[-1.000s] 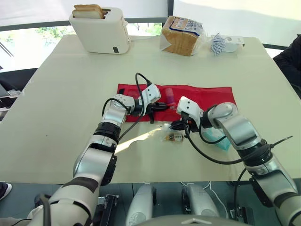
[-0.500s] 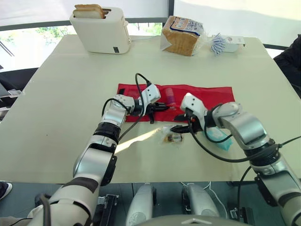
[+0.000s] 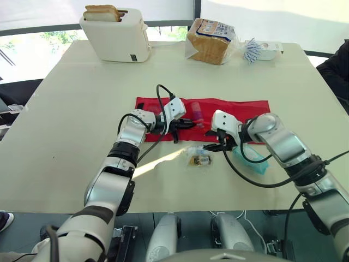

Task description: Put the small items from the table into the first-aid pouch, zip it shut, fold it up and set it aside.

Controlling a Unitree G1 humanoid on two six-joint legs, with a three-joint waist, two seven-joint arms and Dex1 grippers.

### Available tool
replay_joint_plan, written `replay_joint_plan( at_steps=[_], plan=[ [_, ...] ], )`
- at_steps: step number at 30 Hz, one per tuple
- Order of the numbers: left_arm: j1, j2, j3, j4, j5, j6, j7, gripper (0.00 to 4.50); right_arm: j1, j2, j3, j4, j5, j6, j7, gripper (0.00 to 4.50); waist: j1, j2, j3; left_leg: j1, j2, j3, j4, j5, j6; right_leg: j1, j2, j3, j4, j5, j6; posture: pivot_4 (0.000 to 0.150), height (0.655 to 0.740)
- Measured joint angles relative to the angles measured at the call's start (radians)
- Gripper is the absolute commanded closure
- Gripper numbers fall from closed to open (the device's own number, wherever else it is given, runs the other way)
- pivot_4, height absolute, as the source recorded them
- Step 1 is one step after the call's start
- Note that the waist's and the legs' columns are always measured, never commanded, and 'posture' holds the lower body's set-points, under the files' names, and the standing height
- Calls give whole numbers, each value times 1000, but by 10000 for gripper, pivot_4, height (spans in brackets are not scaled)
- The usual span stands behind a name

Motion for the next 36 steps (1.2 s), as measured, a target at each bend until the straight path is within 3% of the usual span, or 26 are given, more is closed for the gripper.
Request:
replay_joint_plan(
  at_steps=[8,11,15,20,28,32,36],
  plan=[
    [9,1,0,-20,0,16,1,45000,0,-9,28,-21,12,57,33,19276,0,0,0,0,0,0,0,0,0,0,0,0,0,0,0,1500,7400],
    [9,1,0,-20,0,16,1,45000,0,-4,43,-3,-2,59,26,26945,1,0,0,0,0,0,0,0,0,0,0,0,0,0,0,1500,7400],
    [9,1,0,-20,0,16,1,45000,0,18,46,11,-9,63,6,44831,0,0,0,0,0,0,0,0,0,0,0,0,0,0,0,1500,7400],
    [9,1,0,-20,0,17,2,45000,6,25,32,3,1,92,-18,44831,0,0,0,0,0,0,0,0,0,0,0,0,0,0,0,1500,7400],
    [9,-5,1,-34,-17,43,9,45000,142,39,-246,-215,99,476,-242,44831,6,0,0,-1,0,-2,0,0,0,0,-1,0,0,0,0,1500,7400],
    [11,-5,3,-57,-31,72,13,45000,216,169,-434,-380,136,759,-398,44831,3,0,0,0,0,-2,0,0,0,0,0,1,1,0,0,1500,7400],
    [18,-4,4,-88,-46,107,12,45000,225,298,-528,-479,131,924,-528,44831,3,0,0,0,0,-2,-1,0,0,0,0,1,1,0,0,1500,7400]
  ],
)
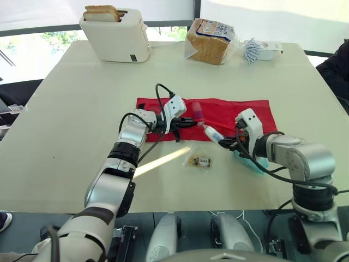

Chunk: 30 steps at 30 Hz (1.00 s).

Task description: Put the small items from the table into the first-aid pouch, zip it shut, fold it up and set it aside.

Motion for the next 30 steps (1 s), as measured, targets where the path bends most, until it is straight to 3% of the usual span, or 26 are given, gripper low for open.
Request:
replay_joint_plan(
  at_steps=[4,9,18,30],
  plan=[
    [19,-1,4,-48,-21,40,4,45000,21,194,-81,-35,-45,51,-171,44831,0,0,0,0,0,0,0,0,0,-1,0,1,0,0,0,1500,7400],
    [34,-6,5,-92,-35,79,13,45000,19,277,-99,-33,-72,51,-283,44831,0,0,0,0,0,0,0,0,0,-1,0,1,0,0,0,1500,7400],
    [52,-16,6,-147,-63,127,32,45000,9,296,-103,25,-80,2,-374,44831,-2,0,0,0,0,1,0,0,0,-1,0,1,0,0,0,1500,7400],
    [71,-11,-13,-162,-66,98,25,45000,-117,357,-129,322,-69,-247,-446,44831,-3,0,0,0,0,3,-1,0,0,-1,0,1,0,0,0,1500,7400]
  ],
)
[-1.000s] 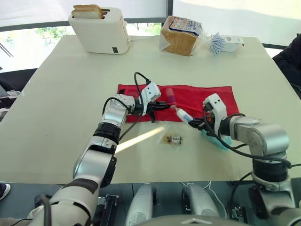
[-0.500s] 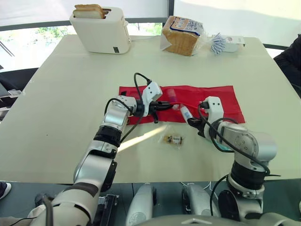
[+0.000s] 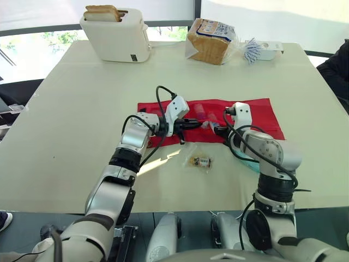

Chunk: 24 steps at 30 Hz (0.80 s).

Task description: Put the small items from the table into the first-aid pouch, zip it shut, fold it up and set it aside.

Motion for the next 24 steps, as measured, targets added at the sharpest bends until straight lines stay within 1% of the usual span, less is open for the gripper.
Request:
replay_joint_plan(
  at_steps=[3,5,11,13,14,15,19,20,21,23,24],
  plan=[
    [0,4,0,4,7,-14,-1,45000,-17,-2,16,71,1,-84,3,44831,-1,0,0,0,0,1,0,0,0,0,0,0,0,0,0,1500,7400],
    [0,5,-1,13,11,-23,-4,45000,-31,-8,46,147,1,-181,14,44831,-2,0,0,0,0,1,0,0,0,0,0,0,0,0,0,1500,7400],
    [-1,5,-1,19,17,-39,-3,45000,-45,-31,90,255,5,-321,53,44831,-2,0,0,0,0,1,0,0,0,0,0,0,0,0,0,1500,7400],
    [-1,5,-1,23,18,-43,-1,45000,-45,-47,98,265,11,-336,67,36428,-3,0,0,0,0,1,0,0,0,0,0,0,0,0,0,1500,7400],
    [-2,5,-1,29,18,-46,2,45000,-43,-61,107,265,14,-336,76,33543,-3,0,0,0,0,1,0,0,0,0,0,0,0,0,0,1500,7400],
    [-3,4,-1,35,18,-48,6,45000,-38,-74,115,261,19,-336,88,29587,-2,0,0,0,0,1,0,0,0,0,0,0,0,0,0,1500,7400],
    [-6,4,-1,45,19,-57,9,45000,29,-185,170,154,63,-300,178,9687,0,0,0,-1,0,0,0,0,0,0,0,0,-1,0,0,1500,7400],
    [-7,4,-1,47,19,-59,10,45000,59,-249,182,72,109,-262,237,2792,1,0,0,-1,0,0,0,0,0,0,0,0,-1,0,0,1500,7400],
    [-7,6,-1,49,19,-59,11,45000,68,-275,181,38,128,-245,259,461,1,0,0,-1,0,0,0,0,0,0,0,0,-1,0,0,1500,7400],
    [-11,3,-1,52,19,-61,17,45000,104,-366,164,-73,218,-184,343,461,1,0,0,-1,0,0,0,0,0,0,0,0,-1,0,0,1500,7400],
    [-11,5,-1,55,19,-61,18,45000,112,-393,158,-100,242,-170,369,461,1,0,0,-1,0,-1,0,0,0,0,0,0,-1,0,0,1500,7400]
  ],
)
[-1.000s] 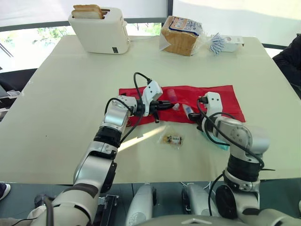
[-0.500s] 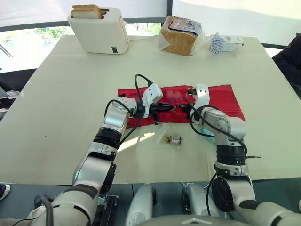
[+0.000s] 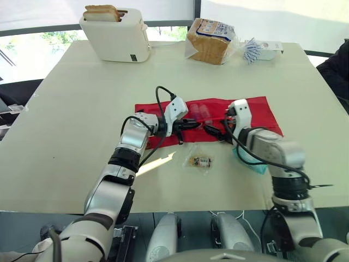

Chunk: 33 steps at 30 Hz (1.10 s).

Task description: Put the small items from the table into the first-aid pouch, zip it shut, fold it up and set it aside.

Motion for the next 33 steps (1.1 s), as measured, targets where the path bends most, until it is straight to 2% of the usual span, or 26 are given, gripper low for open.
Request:
replay_joint_plan(
  at_steps=[5,8,10,12,14,20,25,33],
  plan=[
    [-6,3,0,14,0,-3,-1,45000,107,-288,-27,-239,183,46,215,461,-1,0,0,0,0,0,0,0,0,1,0,0,-1,0,0,1500,7400],
    [-6,4,0,18,0,-5,-7,45000,148,-417,51,-295,183,20,270,461,-1,0,0,0,0,1,0,0,0,1,0,0,-1,0,0,1500,7400],
    [-6,3,0,18,0,-5,-11,45000,155,-429,109,-294,165,-6,273,461,-2,-1,0,1,1,1,0,0,0,1,1,0,0,0,0,1500,7400],
    [-6,1,0,18,0,-5,-13,45000,153,-388,228,-259,111,-85,255,461,0,-1,0,0,0,1,1,0,0,1,1,-1,-1,0,0,1500,7400],
    [-5,0,-1,18,0,-5,-13,45000,152,-377,247,-245,98,-105,248,461,2,-1,0,0,0,1,1,0,0,1,0,0,-1,0,0,1500,7400],
    [-5,6,-2,11,0,-5,-16,45000,157,-288,397,-102,-34,-325,237,461,2,-1,0,0,0,1,1,0,0,1,0,-1,-1,0,0,1500,7400],
    [-5,14,-2,4,1,-5,-16,45000,212,-297,356,-115,-41,-407,255,461,5,-1,0,0,0,0,1,0,0,1,0,-1,-1,0,0,1500,7400],
    [0,26,-3,-2,8,-4,-15,45000,490,-476,99,-300,45,-512,357,461,9,-1,0,0,0,1,1,0,0,2,0,-1,-1,0,0,1500,7400]
  ],
)
